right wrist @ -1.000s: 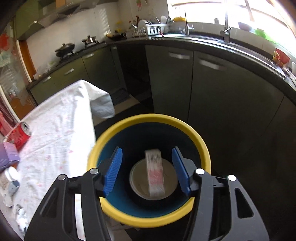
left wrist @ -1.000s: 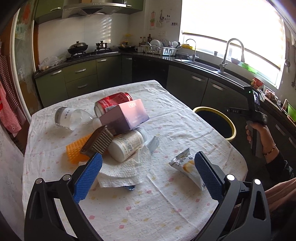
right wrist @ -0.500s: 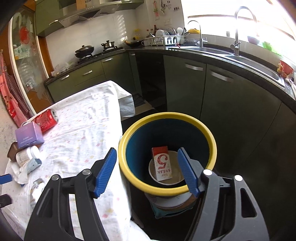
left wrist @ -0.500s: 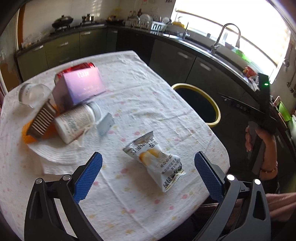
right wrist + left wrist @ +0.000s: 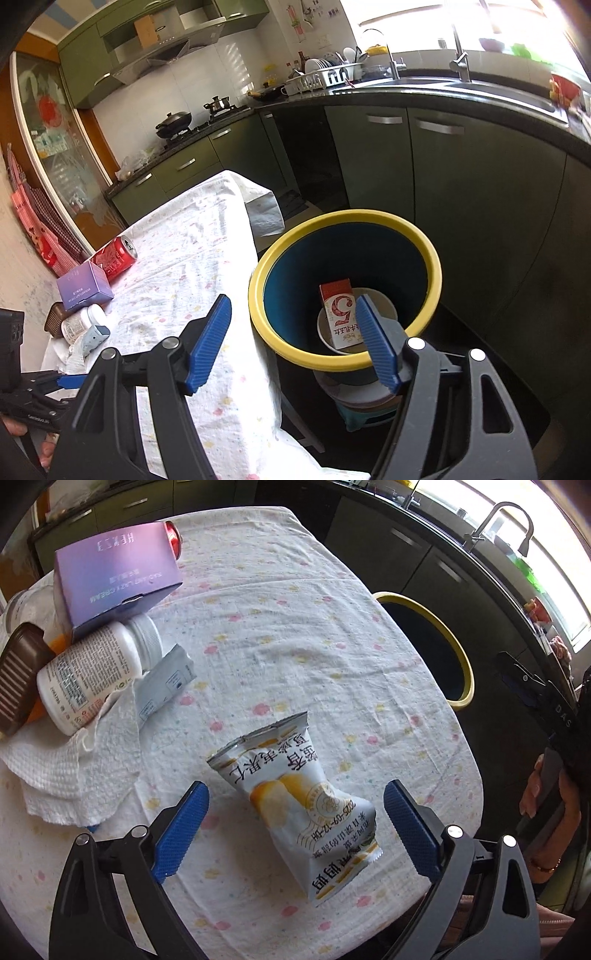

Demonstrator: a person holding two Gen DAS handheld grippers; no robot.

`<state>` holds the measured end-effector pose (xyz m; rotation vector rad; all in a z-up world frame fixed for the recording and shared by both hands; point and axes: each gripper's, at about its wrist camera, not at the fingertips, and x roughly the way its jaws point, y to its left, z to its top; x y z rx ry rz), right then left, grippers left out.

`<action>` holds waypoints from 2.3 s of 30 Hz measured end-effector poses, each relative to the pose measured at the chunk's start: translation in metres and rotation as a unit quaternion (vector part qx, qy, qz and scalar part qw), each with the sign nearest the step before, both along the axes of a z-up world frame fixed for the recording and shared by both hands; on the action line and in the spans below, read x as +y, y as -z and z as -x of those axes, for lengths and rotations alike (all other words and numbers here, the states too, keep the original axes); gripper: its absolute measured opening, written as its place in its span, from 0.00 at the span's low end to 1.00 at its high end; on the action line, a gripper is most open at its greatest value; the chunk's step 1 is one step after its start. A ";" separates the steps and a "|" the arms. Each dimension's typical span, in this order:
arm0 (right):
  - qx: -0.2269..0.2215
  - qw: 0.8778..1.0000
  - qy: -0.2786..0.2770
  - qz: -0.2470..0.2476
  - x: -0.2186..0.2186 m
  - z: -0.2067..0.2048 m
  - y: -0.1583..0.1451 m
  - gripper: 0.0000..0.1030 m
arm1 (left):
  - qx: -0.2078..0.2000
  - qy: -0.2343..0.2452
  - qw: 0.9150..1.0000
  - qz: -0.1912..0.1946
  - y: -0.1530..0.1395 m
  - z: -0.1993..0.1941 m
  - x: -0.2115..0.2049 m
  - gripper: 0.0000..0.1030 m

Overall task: Collect trash
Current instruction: 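Grasp the white snack bag with the left gripper, then carry the snack bag with the left gripper and release it into the bin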

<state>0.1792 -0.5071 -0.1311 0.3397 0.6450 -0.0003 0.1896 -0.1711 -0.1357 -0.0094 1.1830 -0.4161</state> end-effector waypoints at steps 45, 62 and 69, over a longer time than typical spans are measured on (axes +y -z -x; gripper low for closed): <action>-0.003 0.994 0.109 -0.022 -0.078 0.048 0.001 0.66 | -0.135 0.318 0.937 -0.055 -0.065 -0.084 -0.246 0.38; 0.016 0.994 0.101 -0.021 -0.075 0.032 0.009 0.67 | -0.158 0.249 0.955 -0.036 -0.058 -0.092 -0.234 0.77; 0.019 0.998 0.064 -0.015 -0.048 0.022 0.005 0.69 | -0.205 0.185 0.961 0.008 -0.094 -0.042 -0.130 0.95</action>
